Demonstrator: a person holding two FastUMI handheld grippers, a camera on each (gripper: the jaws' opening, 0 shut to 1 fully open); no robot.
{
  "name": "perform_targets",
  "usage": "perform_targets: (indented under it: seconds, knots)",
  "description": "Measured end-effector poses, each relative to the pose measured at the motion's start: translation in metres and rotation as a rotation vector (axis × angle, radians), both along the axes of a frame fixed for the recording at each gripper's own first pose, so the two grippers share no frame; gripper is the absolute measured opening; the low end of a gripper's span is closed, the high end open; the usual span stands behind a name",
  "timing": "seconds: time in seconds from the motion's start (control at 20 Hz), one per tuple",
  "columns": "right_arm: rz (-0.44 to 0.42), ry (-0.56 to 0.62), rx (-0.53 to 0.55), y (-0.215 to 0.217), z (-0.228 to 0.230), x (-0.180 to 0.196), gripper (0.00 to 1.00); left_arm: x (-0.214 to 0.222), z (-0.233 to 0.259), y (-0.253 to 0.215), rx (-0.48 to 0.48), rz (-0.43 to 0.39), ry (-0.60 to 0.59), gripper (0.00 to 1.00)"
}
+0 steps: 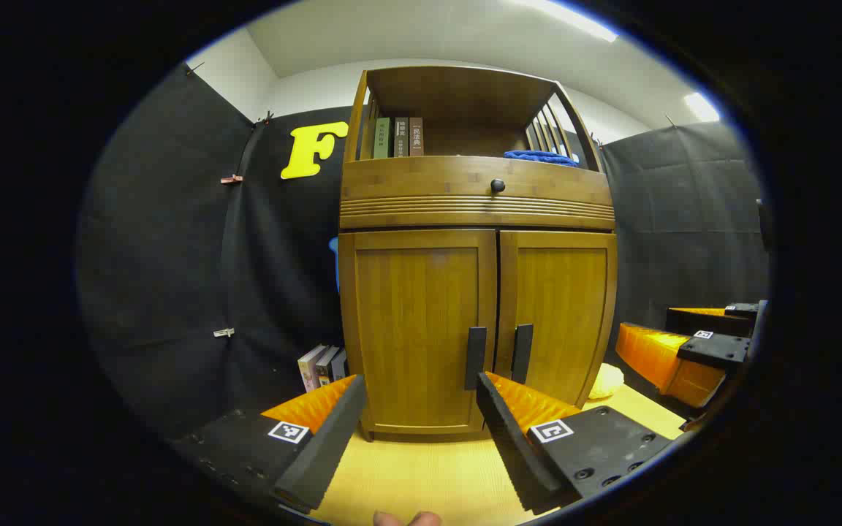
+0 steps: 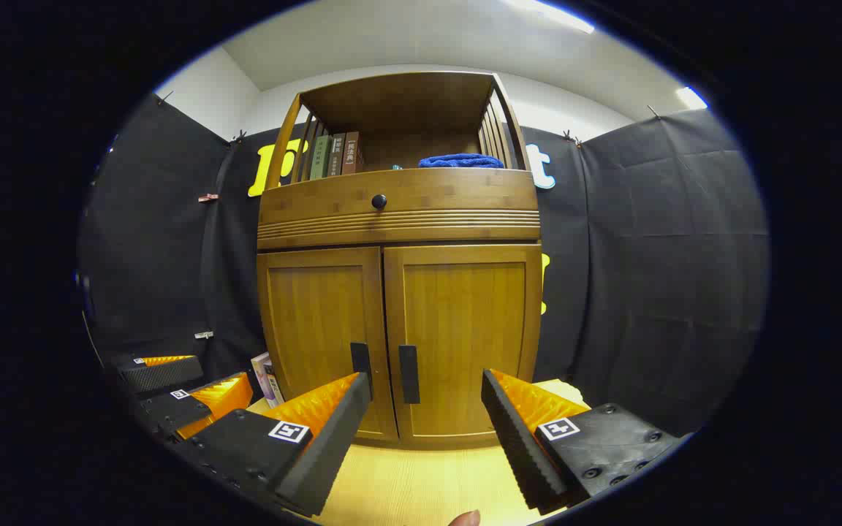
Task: Open the right door of the double-door shoe cabinet with the right hand, and open the left door with the left hand.
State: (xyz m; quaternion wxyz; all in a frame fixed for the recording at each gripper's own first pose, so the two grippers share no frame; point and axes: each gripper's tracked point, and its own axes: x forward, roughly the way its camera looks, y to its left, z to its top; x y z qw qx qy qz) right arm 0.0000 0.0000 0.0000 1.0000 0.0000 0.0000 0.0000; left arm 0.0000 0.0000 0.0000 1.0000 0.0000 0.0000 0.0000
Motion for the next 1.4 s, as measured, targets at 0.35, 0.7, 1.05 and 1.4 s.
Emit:
perform_targets:
  seconds: [0.35,0.7,1.05,1.4]
  knots:
    - [-0.005,0.005,-0.004,0.001,-0.002,0.004,0.98,0.006,-0.002,-0.001,-0.005,-0.005,0.003,0.94]
    - [-0.009,0.007,-0.007,0.002,-0.005,0.009,0.98,0.013,-0.005,0.003,-0.017,-0.007,0.007,0.94]
    - [-0.012,0.007,-0.01,0.005,-0.007,0.017,0.98,0.024,-0.006,0.003,-0.022,-0.013,0.007,0.94]
    - [0.009,0.001,-0.012,0.015,-0.011,0.063,0.98,0.031,-0.014,0.004,-0.037,-0.016,0.015,0.94]
